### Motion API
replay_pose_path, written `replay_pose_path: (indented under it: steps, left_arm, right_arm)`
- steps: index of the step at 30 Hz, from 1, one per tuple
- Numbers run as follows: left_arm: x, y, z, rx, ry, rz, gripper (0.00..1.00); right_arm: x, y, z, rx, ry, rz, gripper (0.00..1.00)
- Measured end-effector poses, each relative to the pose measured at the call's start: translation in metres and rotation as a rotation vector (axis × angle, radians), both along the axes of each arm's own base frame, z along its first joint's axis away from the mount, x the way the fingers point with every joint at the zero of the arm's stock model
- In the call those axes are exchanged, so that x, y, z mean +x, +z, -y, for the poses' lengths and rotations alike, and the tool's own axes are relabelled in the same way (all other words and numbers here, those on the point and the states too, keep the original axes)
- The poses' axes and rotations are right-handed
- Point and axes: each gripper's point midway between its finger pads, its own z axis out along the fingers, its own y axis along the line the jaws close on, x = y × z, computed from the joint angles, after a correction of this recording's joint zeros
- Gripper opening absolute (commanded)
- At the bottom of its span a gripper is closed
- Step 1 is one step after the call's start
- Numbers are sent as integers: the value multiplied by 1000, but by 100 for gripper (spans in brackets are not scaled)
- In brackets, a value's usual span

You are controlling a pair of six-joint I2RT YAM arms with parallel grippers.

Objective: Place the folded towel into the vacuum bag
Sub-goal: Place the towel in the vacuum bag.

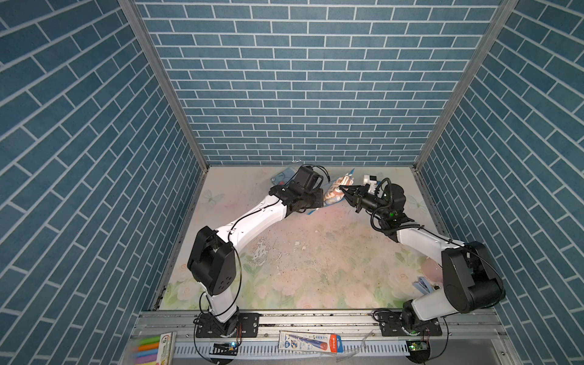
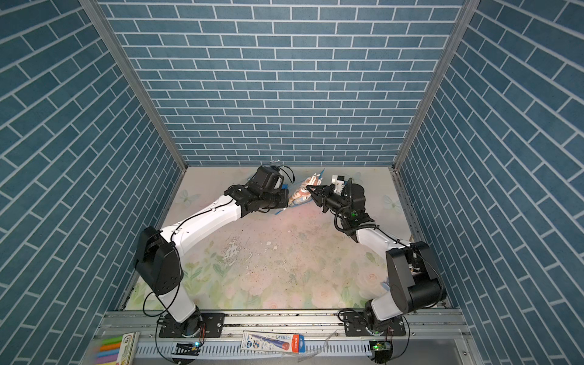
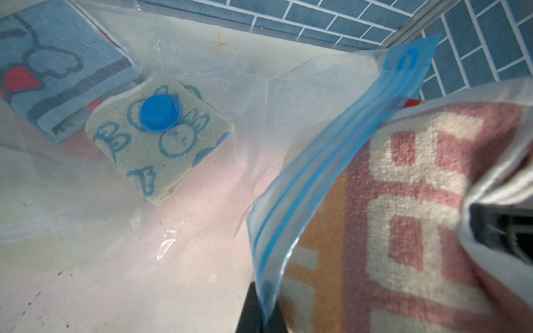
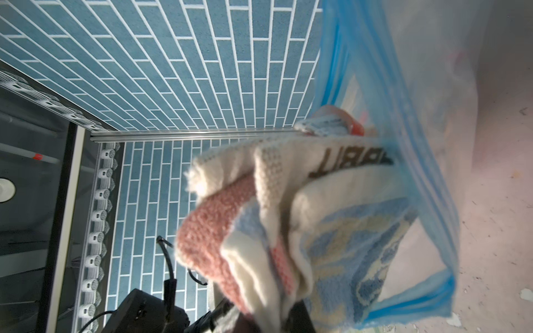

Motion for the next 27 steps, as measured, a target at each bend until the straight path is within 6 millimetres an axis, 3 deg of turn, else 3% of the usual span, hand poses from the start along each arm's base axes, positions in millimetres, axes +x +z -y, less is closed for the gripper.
replay_pose_path:
  steps: [9, 15, 22, 27]
  left_arm:
    - [0, 2, 0, -1, 0, 1, 0]
    - [-1, 6, 0, -7, 1, 6, 0]
    - [-2, 17, -2, -22, 1, 24, 0]
    - [-3, 20, -2, -27, 0, 30, 0]
  right_arm:
    - [-10, -7, -16, -43, 14, 9, 0]
    - [-8, -10, -14, -54, 1, 7, 0]
    - [-7, -31, -7, -127, -42, -32, 0]
    - [-6, -30, 0, -177, -81, -11, 0]
